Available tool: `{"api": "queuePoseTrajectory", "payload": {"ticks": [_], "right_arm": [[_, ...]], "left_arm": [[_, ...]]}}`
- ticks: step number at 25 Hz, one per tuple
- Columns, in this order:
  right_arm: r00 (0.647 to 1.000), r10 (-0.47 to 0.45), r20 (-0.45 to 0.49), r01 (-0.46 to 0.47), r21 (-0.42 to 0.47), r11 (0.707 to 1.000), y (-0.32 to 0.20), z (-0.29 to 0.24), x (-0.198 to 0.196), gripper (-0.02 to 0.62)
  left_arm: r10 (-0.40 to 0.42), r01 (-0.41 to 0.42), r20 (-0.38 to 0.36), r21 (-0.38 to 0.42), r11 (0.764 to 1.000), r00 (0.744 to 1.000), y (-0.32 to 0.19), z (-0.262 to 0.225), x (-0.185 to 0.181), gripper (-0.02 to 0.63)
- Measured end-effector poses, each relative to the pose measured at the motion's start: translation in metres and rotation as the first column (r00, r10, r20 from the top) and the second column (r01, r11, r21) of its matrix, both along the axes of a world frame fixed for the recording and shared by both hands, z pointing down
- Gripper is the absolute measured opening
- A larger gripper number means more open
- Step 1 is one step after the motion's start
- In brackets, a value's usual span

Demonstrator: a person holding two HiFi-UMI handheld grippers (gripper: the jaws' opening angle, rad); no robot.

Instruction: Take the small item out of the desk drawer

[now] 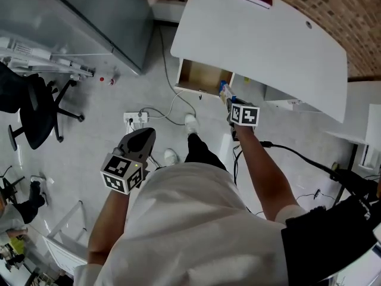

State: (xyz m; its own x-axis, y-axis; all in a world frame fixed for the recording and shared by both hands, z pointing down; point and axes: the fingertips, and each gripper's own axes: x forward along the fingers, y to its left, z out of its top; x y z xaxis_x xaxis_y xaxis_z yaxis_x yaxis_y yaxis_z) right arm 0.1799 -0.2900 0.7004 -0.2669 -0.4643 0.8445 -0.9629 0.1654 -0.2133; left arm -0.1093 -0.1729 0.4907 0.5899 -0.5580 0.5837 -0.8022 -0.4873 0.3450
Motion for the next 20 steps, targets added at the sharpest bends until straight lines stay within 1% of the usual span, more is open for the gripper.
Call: {"api": "queuePoseTrajectory", "payload": {"ticks": [11,16,20], "right_arm": [[0.999,-0.033,0.029,0.032,0.045,0.999,0.100,-0.073,-0.035,0.114],[0.999,-0.021,0.042,0.018,0.067,0.998,0.151,-0.098,-0.041,0.114],[0.999,-0.013,0.046,0.010,0.072,0.997,0.196,-0.108,-0.048,0.114]], "left_arm": [[0.042,-0.041,-0.038,0.033,0.999,0.998,0.063,-0.018,-0.027,0.029],[0.068,-0.066,-0.041,0.050,0.997,0.997,0.098,-0.023,-0.036,0.029],[0.078,-0.076,-0.040,0.049,0.996,0.996,0.131,-0.022,-0.045,0.029]]}}
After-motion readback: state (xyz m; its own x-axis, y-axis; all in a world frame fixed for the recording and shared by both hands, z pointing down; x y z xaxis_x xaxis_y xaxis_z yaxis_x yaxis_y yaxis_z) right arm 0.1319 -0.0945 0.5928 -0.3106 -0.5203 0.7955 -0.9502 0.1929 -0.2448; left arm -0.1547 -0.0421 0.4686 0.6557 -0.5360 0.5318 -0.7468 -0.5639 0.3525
